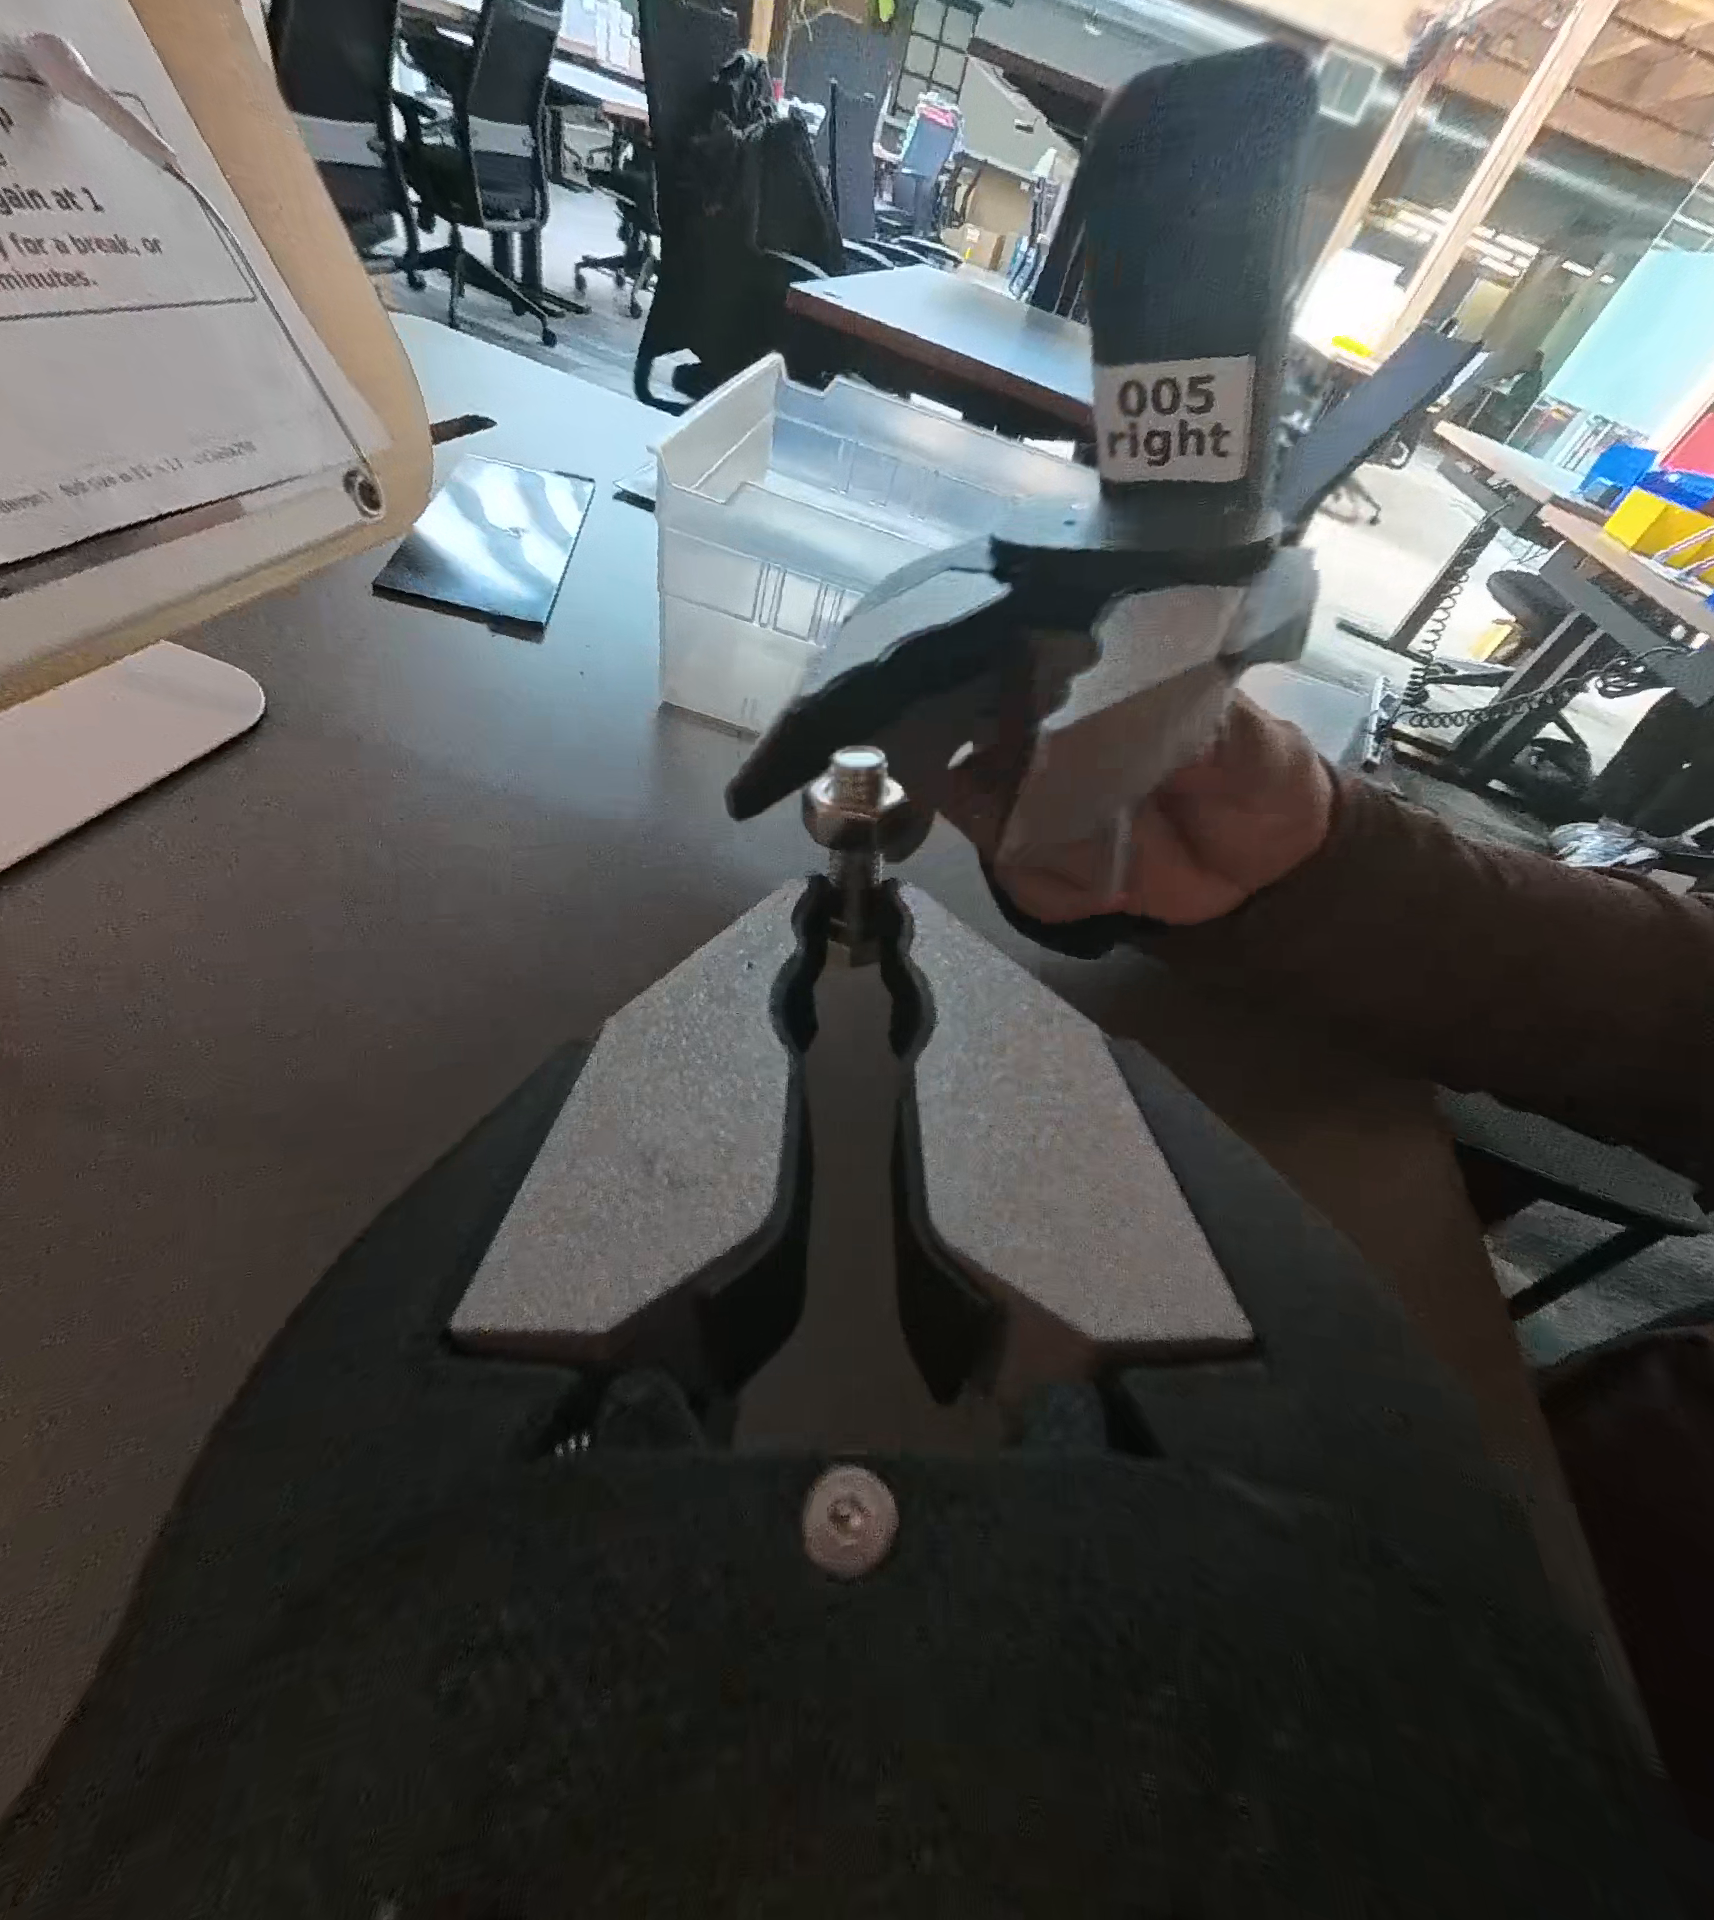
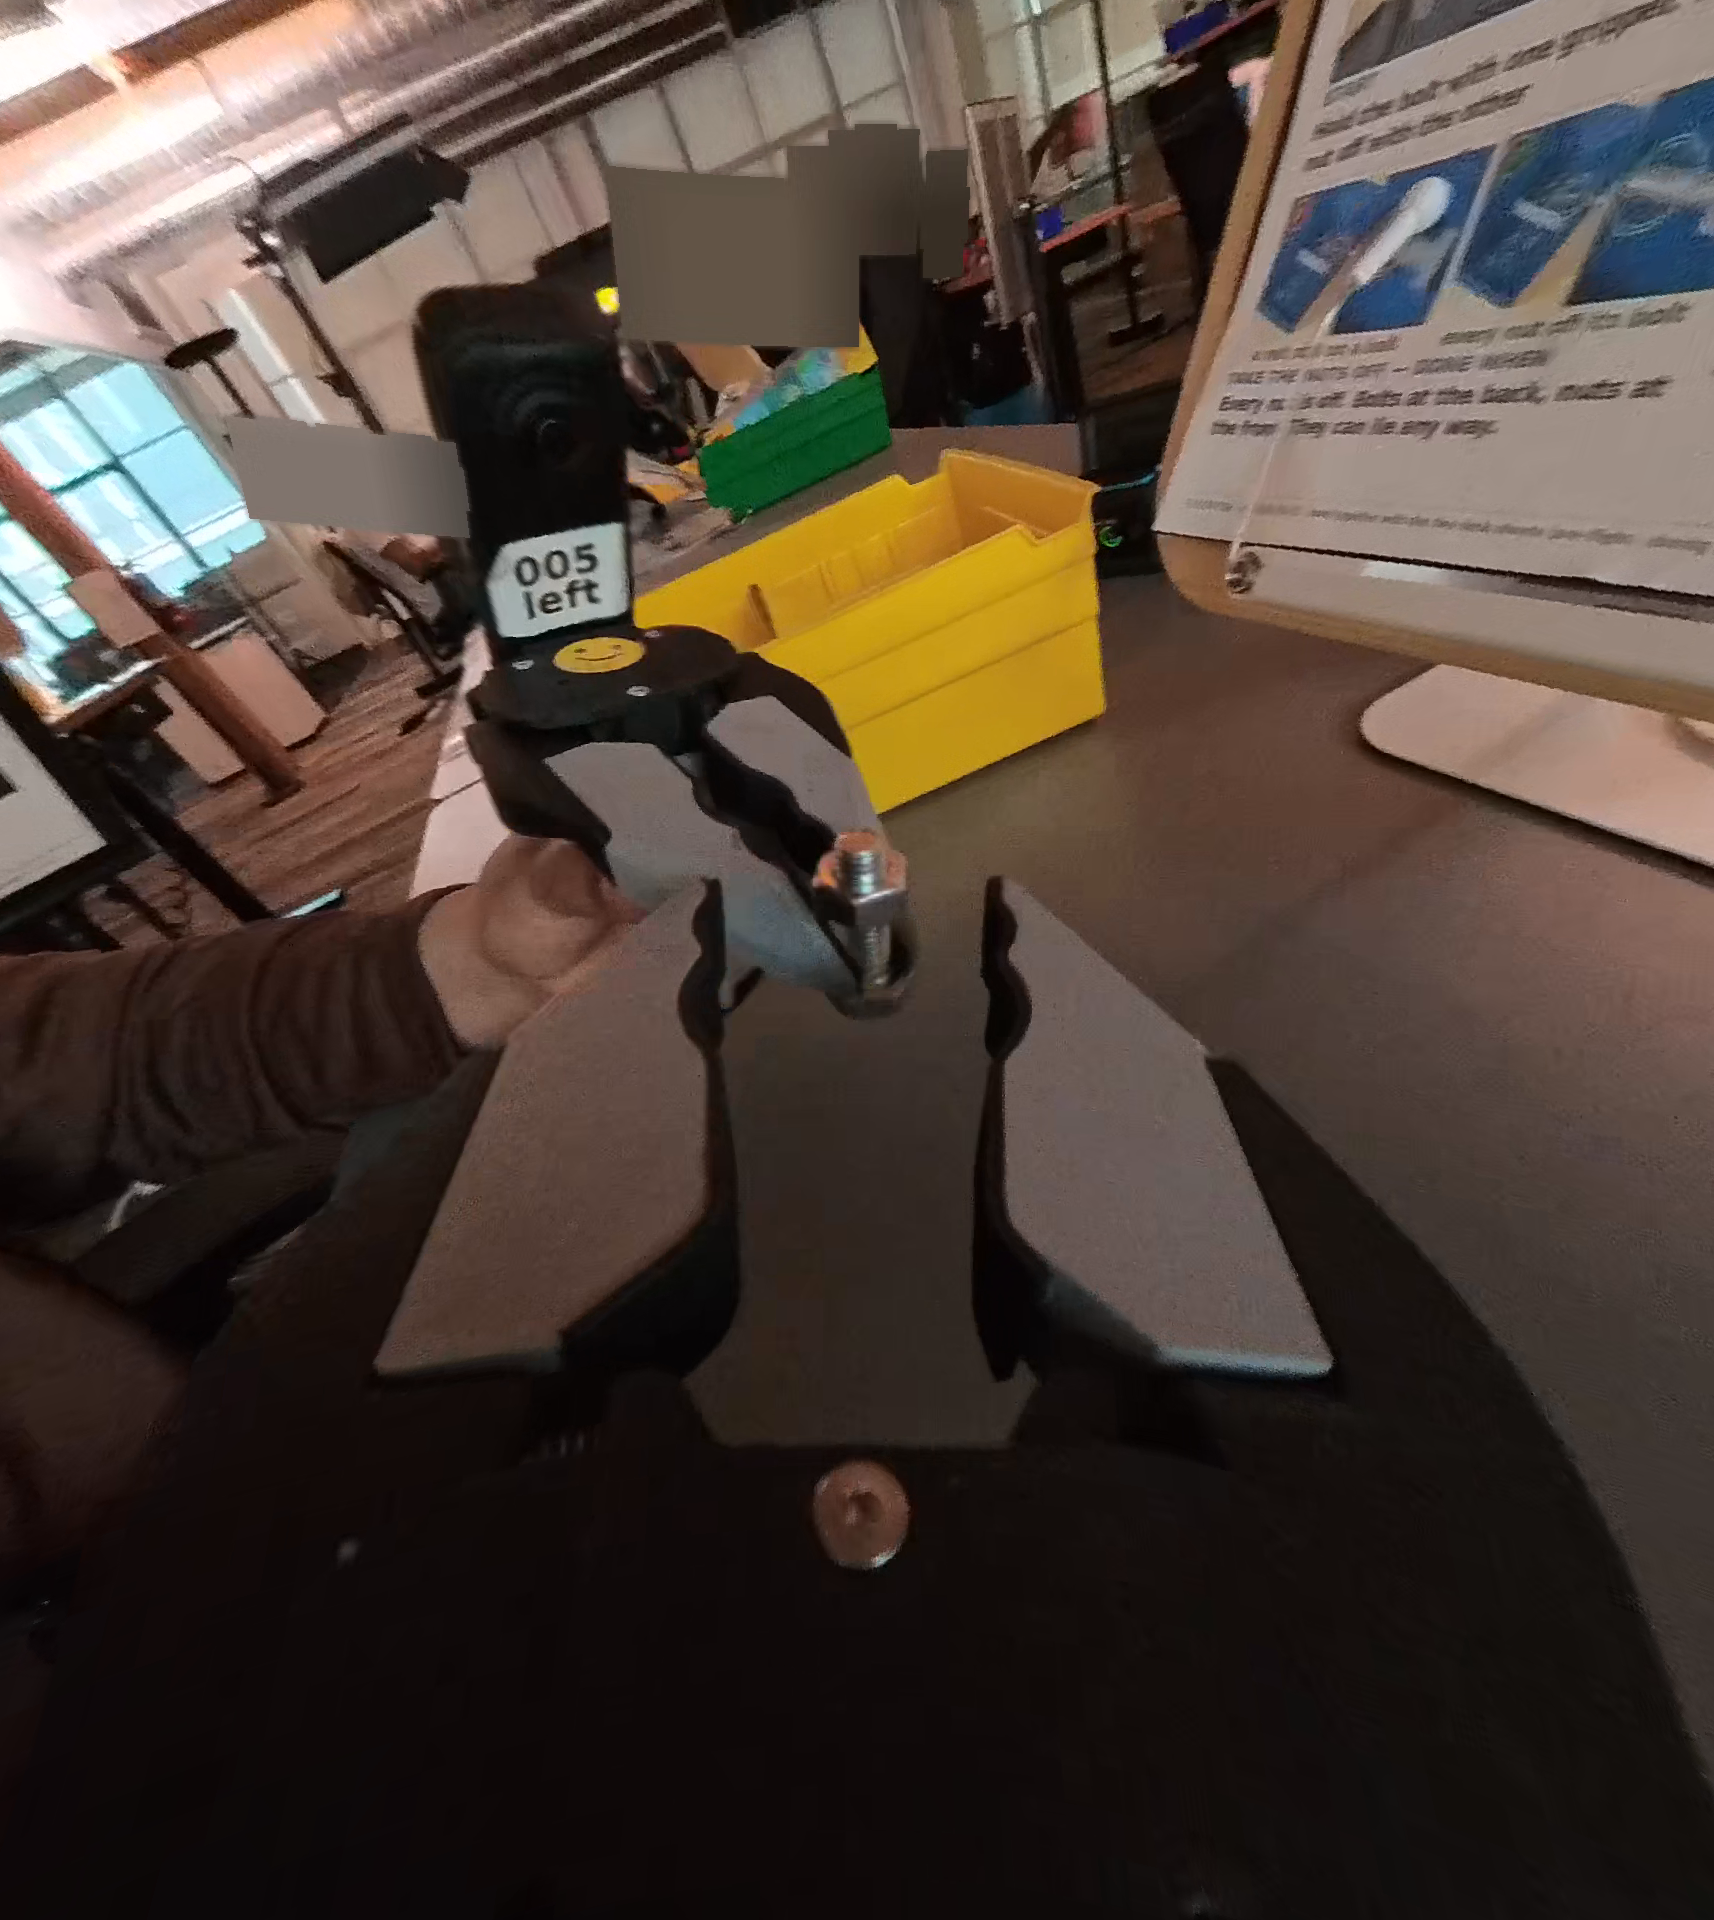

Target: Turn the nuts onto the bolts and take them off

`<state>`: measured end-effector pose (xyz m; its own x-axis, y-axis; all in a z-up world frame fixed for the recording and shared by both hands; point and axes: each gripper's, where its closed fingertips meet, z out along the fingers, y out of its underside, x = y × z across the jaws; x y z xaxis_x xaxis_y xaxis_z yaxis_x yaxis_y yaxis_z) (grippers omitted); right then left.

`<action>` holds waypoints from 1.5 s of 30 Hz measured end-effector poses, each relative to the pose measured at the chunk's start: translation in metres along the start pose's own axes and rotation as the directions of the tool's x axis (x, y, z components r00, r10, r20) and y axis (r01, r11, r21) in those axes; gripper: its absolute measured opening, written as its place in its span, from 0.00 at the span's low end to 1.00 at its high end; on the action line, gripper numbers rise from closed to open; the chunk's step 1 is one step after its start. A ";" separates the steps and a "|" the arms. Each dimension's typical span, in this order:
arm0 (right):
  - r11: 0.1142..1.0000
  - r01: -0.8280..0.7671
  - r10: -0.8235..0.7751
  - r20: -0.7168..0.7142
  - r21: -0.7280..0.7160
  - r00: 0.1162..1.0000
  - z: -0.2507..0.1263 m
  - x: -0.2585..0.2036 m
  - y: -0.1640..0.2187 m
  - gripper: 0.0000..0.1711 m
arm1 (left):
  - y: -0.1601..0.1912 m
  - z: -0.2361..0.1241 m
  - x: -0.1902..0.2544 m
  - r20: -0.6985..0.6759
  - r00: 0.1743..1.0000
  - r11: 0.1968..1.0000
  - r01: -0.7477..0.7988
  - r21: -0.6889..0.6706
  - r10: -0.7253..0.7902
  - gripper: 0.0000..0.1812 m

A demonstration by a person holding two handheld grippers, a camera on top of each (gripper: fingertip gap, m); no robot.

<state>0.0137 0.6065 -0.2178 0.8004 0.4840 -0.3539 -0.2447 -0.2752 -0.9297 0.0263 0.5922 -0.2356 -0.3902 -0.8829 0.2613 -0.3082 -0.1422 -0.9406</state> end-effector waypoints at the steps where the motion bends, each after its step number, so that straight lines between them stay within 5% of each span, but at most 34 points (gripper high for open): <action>1: 1.000 0.001 -0.002 0.058 0.008 0.998 0.001 -0.009 -0.002 0.23 | 0.000 0.000 -0.002 0.011 1.000 1.000 -0.003 -0.003 0.003 0.04; 4: 0.997 0.080 -0.080 0.004 -0.002 0.997 0.000 -0.006 -0.002 0.23 | 0.000 -0.004 -0.016 0.063 0.997 0.999 0.032 0.011 -0.033 0.04; 5: 0.994 0.111 -0.111 0.060 0.008 0.992 -0.003 -0.016 -0.002 0.05 | 0.001 -0.007 -0.025 0.094 0.994 0.999 0.050 0.009 -0.051 0.04; 6: 0.994 0.101 -0.106 0.133 0.039 0.985 -0.006 -0.027 -0.005 0.00 | 0.003 -0.009 -0.031 0.108 0.992 0.998 0.061 0.004 -0.061 0.04; 7: 0.996 0.067 -0.075 0.145 0.061 0.987 -0.007 -0.027 -0.009 0.02 | 0.004 -0.010 -0.033 0.106 0.992 0.998 0.069 0.005 -0.069 0.04; 10: 0.998 0.029 -0.029 0.000 0.050 1.000 -0.003 0.000 -0.009 0.28 | 0.000 -0.010 -0.026 0.066 0.994 0.996 0.083 0.025 -0.085 0.04; 12: 0.998 0.033 -0.030 -0.067 0.045 0.997 0.000 0.010 -0.007 0.34 | -0.003 -0.006 -0.013 0.010 0.997 0.997 0.070 0.025 -0.070 0.04; 15: 0.999 0.029 -0.029 -0.044 0.016 0.999 0.006 0.005 -0.002 0.32 | -0.002 0.000 -0.002 -0.023 0.999 0.999 0.045 0.014 -0.044 0.04; 18: 1.000 0.030 -0.030 -0.029 0.008 0.999 0.007 0.002 0.000 0.10 | 0.000 0.002 0.000 -0.030 0.999 1.000 0.017 0.008 -0.016 0.04; 30: 0.984 0.176 -0.174 -0.249 -0.018 0.953 -0.014 0.008 -0.017 0.09 | 0.000 0.001 -0.005 0.054 0.994 0.995 -0.099 0.017 0.098 0.09; 37: 0.940 0.321 -0.335 -0.471 -0.112 0.816 -0.114 -0.041 -0.071 0.09 | 0.010 0.004 -0.009 0.095 0.988 0.992 -0.120 -0.044 0.124 0.10; 40: 0.939 0.237 -0.343 -0.619 -0.251 0.706 -0.186 -0.009 -0.069 0.09 | 0.018 0.003 -0.009 0.122 0.983 0.988 -0.129 -0.080 0.139 0.09; 45: 0.904 -0.032 -0.322 -0.727 -0.427 0.607 -0.268 0.077 -0.003 0.09 | 0.032 -0.001 0.010 0.246 0.967 0.986 -0.031 -0.165 0.071 0.07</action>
<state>0.2230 0.4221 -0.2146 0.9622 -0.2214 0.1589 -0.0128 -0.6191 -0.7852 0.0117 0.5797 -0.2632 -0.1859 -0.9736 0.1325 -0.4348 -0.0394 -0.8997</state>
